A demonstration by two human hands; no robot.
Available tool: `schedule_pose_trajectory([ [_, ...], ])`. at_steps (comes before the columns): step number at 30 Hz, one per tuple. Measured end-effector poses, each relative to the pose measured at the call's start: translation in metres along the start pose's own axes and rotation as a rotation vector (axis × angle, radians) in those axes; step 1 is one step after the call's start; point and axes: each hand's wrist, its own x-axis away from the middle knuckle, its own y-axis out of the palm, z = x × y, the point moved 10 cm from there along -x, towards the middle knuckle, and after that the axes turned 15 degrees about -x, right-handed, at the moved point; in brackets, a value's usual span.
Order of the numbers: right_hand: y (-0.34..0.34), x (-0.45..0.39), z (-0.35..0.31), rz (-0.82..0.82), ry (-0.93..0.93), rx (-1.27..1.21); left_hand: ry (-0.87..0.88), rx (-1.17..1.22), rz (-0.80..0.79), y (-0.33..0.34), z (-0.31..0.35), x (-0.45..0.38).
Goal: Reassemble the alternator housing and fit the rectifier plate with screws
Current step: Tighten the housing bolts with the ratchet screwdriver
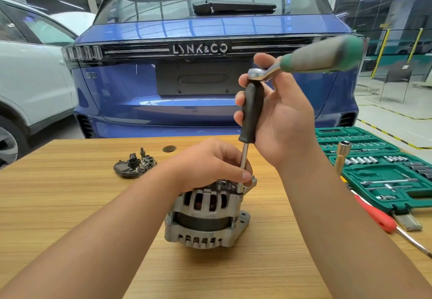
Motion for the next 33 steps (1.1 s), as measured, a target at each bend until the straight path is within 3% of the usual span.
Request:
schedule_pose_trajectory([
  [5,-0.023,0.006,-0.039,0.292,-0.331,0.416,-0.028,-0.056,-0.021,0.002,-0.001,0.000],
  [7,-0.029,0.006,-0.039,0.337,-0.278,0.346,-0.021,-0.064,-0.026,0.003,0.000,-0.001],
  [10,-0.024,0.001,0.001,0.250,0.162,-0.030,-0.010,-0.039,-0.017,0.002,0.001,0.000],
  [13,-0.015,0.004,0.010,0.170,0.301,-0.168,0.003,-0.033,-0.012,0.002,0.002,0.000],
  [17,-0.003,0.003,0.004,0.081,0.187,-0.176,0.014,0.004,-0.005,0.000,0.001,-0.001],
  [22,-0.001,0.005,-0.012,0.087,-0.111,0.233,0.011,0.000,-0.007,0.000,0.001,-0.001],
  [33,-0.002,0.002,-0.007,0.071,-0.081,0.185,-0.009,-0.012,-0.011,0.000,0.001,0.000],
])
